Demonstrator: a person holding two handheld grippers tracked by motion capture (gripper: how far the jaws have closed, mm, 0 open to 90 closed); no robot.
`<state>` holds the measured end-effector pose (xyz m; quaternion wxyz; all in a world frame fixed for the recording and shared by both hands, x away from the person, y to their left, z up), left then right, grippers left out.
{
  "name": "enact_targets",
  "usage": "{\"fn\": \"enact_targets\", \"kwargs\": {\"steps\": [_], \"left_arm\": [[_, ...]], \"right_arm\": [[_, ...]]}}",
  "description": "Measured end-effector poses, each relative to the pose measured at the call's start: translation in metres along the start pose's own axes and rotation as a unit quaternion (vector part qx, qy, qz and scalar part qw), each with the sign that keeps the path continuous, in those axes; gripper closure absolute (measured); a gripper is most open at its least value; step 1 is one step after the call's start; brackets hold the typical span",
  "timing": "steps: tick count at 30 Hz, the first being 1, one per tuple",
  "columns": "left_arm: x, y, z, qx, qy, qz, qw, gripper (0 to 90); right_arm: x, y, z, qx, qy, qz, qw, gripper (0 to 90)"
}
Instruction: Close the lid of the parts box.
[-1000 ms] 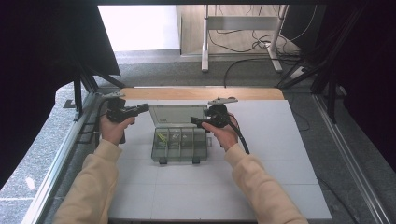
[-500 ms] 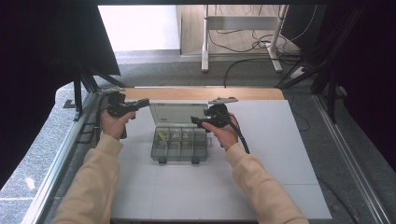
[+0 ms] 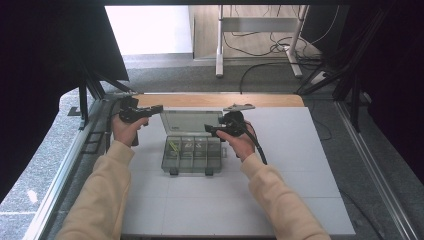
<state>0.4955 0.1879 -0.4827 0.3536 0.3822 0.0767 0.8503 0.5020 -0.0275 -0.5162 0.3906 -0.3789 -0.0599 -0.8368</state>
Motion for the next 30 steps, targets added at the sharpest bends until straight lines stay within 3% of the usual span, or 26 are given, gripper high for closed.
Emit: {"fn": "enact_targets", "kwargs": {"steps": [6, 14, 25, 30], "left_arm": [[0.001, 0.007, -0.001, -0.012, -0.004, 0.002, 0.9999, 89.8], [0.0, 0.005, -0.003, -0.012, -0.009, 0.007, 0.9999, 89.6], [-0.002, 0.007, -0.007, -0.019, -0.014, 0.003, 0.9997, 89.7], [-0.003, 0.006, -0.011, -0.015, -0.011, -0.002, 0.9998, 89.7]], "right_arm": [[-0.002, -0.001, -0.001, -0.002, -0.004, 0.006, 1.0, 29.2], [-0.001, 0.0, -0.005, -0.003, -0.014, 0.007, 0.9999, 27.6], [0.027, 0.006, -0.027, 0.003, -0.011, 0.004, 0.9999, 26.3], [0.046, 0.018, -0.038, -0.009, -0.008, -0.005, 0.9999, 31.1]]}}
Point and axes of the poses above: each handheld gripper's, and its own axes: x roughly backward along the jaws, z roughly out of its top, y roughly to its right, the point moved 10 cm from there along -x, roughly forward along the jaws, and after that the axes turned 12 degrees about -y, right-handed, at the moved point
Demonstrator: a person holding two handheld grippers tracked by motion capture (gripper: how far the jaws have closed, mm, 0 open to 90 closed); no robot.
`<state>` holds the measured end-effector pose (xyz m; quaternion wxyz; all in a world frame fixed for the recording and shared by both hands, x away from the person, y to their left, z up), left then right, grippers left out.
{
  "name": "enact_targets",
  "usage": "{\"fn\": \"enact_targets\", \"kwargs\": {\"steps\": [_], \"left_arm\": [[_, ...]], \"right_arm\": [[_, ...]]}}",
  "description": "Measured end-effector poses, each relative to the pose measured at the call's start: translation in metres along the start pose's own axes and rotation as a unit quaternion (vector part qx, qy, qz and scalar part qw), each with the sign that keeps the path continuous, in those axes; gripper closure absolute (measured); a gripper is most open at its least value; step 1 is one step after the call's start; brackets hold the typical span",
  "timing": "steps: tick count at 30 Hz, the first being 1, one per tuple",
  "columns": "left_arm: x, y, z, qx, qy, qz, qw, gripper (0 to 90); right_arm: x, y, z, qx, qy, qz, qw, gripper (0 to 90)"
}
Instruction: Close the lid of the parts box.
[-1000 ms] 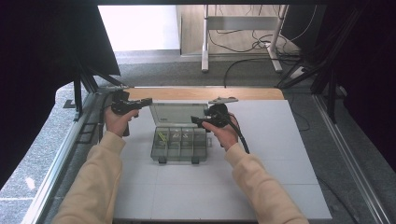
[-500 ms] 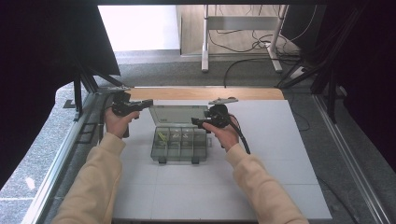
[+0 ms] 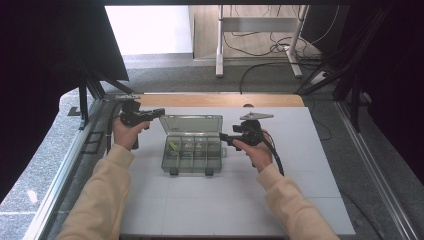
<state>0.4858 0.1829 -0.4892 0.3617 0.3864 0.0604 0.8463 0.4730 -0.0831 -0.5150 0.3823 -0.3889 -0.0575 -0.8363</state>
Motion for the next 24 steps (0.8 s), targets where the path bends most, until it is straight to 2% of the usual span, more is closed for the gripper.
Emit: {"fn": "enact_targets", "kwargs": {"steps": [3, 7, 9, 11, 17, 24], "left_arm": [[0.0, -0.001, -0.003, 0.002, -0.001, -0.001, 1.0, 89.7], [0.002, -0.001, -0.007, -0.001, -0.003, -0.003, 1.0, 89.7], [0.003, 0.0, -0.007, -0.003, -0.005, -0.003, 1.0, 89.7], [0.003, 0.002, -0.008, -0.003, -0.004, -0.005, 1.0, 89.7], [0.001, 0.007, -0.014, -0.007, -0.011, -0.012, 0.9998, 89.7], [-0.004, 0.013, -0.025, -0.011, -0.024, -0.023, 0.9994, 89.8]], "right_arm": [[0.009, 0.01, -0.001, -0.013, 0.003, -0.008, 0.9999, 40.4], [0.016, 0.022, 0.003, -0.034, 0.006, -0.031, 0.9989, 65.3], [0.018, 0.024, 0.009, -0.042, 0.01, -0.028, 0.9987, 75.0], [0.02, 0.022, 0.018, -0.048, 0.019, -0.011, 0.9986, 82.1], [0.017, 0.001, 0.036, -0.031, 0.022, 0.025, 0.999, 89.1], [0.006, -0.017, 0.037, -0.009, 0.001, 0.039, 0.9992, 89.5]]}}
Point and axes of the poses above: each handheld gripper's, and its own axes: x roughly backward along the jaws, z roughly out of its top, y roughly to its right, the point moved 10 cm from there along -x, roughly forward along the jaws, and after that the axes turned 12 degrees about -y, right-handed, at the moved point
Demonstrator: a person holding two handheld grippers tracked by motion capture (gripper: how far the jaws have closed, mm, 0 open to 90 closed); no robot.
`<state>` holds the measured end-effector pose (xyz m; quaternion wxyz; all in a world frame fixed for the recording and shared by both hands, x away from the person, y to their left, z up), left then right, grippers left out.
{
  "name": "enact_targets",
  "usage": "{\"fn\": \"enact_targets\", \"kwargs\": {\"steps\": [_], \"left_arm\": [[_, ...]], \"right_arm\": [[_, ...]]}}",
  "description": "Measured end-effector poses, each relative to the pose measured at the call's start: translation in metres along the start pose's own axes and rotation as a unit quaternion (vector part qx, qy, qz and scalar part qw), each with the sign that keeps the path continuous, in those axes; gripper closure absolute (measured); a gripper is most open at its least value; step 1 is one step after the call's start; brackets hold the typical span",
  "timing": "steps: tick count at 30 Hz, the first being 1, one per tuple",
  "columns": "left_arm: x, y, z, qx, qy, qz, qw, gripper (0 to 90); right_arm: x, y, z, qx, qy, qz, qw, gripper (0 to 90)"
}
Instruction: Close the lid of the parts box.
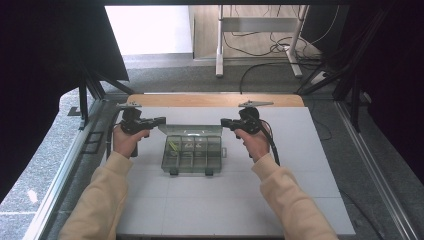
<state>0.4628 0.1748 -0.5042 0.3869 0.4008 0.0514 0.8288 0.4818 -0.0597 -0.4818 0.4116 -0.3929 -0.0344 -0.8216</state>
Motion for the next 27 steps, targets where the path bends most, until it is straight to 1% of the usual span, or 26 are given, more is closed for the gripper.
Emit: {"fn": "enact_targets", "kwargs": {"steps": [8, 12, 14, 20, 27], "left_arm": [[-0.003, 0.008, -0.015, -0.006, -0.013, -0.009, 0.9999, 89.8], [-0.005, 0.01, -0.022, -0.01, -0.023, -0.008, 0.9997, 89.7], [-0.005, 0.012, -0.025, -0.012, -0.025, -0.006, 0.9996, 89.7], [-0.007, 0.015, -0.031, -0.014, -0.028, -0.012, 0.9994, 89.8], [-0.011, 0.016, -0.04, -0.013, -0.038, -0.017, 0.9991, 89.8]], "right_arm": [[-0.014, -0.012, -0.006, 0.016, -0.022, 0.01, 0.9996, 89.5], [-0.021, -0.018, -0.013, 0.024, -0.036, 0.016, 0.9989, 89.5], [-0.023, -0.019, -0.016, 0.027, -0.04, 0.016, 0.9987, 89.4], [-0.028, -0.021, -0.028, 0.031, -0.052, 0.014, 0.9981, 89.5], [-0.03, -0.024, -0.034, 0.034, -0.058, 0.012, 0.9977, 89.5]]}}
Point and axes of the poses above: each handheld gripper's, and its own axes: x roughly backward along the jaws, z roughly out of its top, y roughly to its right, the point moved 10 cm from there along -x, roughly forward along the jaws, and after that the axes turned 12 degrees about -y, right-handed, at the moved point
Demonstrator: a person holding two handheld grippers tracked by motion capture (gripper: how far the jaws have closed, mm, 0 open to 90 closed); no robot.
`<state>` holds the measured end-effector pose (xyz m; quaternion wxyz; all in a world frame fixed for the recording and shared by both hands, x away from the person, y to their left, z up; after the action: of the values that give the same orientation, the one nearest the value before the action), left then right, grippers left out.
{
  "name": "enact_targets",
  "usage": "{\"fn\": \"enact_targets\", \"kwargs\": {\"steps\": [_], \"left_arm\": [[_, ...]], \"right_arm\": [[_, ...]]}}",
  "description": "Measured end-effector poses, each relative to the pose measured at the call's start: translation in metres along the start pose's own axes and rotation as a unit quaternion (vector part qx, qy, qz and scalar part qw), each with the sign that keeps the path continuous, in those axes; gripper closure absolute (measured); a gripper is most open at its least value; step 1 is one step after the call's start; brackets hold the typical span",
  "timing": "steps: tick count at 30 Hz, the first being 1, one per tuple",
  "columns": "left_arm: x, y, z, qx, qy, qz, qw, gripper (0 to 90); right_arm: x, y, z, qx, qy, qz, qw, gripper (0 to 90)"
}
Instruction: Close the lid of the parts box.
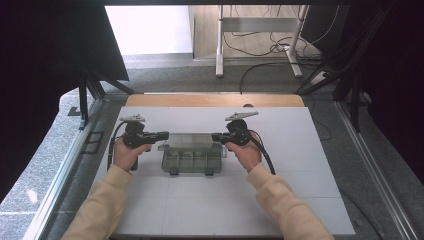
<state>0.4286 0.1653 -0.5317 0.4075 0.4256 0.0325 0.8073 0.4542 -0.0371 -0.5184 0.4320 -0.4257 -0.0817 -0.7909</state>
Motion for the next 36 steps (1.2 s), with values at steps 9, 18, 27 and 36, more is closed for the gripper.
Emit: {"fn": "enact_targets", "kwargs": {"steps": [9, 18, 27, 36], "left_arm": [[-0.008, -0.001, -0.016, 0.003, -0.021, 0.0, 0.9998, 89.8], [-0.01, 0.0, -0.024, 0.005, -0.03, 0.001, 0.9995, 89.7], [-0.013, -0.003, -0.032, 0.008, -0.04, 0.001, 0.9992, 89.8], [-0.02, -0.005, -0.04, 0.013, -0.052, 0.001, 0.9986, 89.9]], "right_arm": [[-0.004, 0.0, -0.007, 0.0, -0.006, 0.002, 1.0, 89.4], [-0.009, -0.002, -0.022, 0.0, -0.017, 0.004, 0.9998, 89.5], [-0.016, -0.003, -0.032, -0.002, -0.024, 0.003, 0.9997, 89.5], [-0.02, -0.001, -0.042, -0.007, -0.023, 0.003, 0.9997, 89.4]]}}
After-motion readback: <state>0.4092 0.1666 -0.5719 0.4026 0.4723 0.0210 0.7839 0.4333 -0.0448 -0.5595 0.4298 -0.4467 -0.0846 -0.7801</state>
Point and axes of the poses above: each handheld gripper's, and its own axes: x roughly backward along the jaws, z roughly out of its top, y roughly to its right, the point moved 10 cm from there along -x, roughly forward along the jaws, and after that the axes turned 12 degrees about -y, right-handed, at the moved point
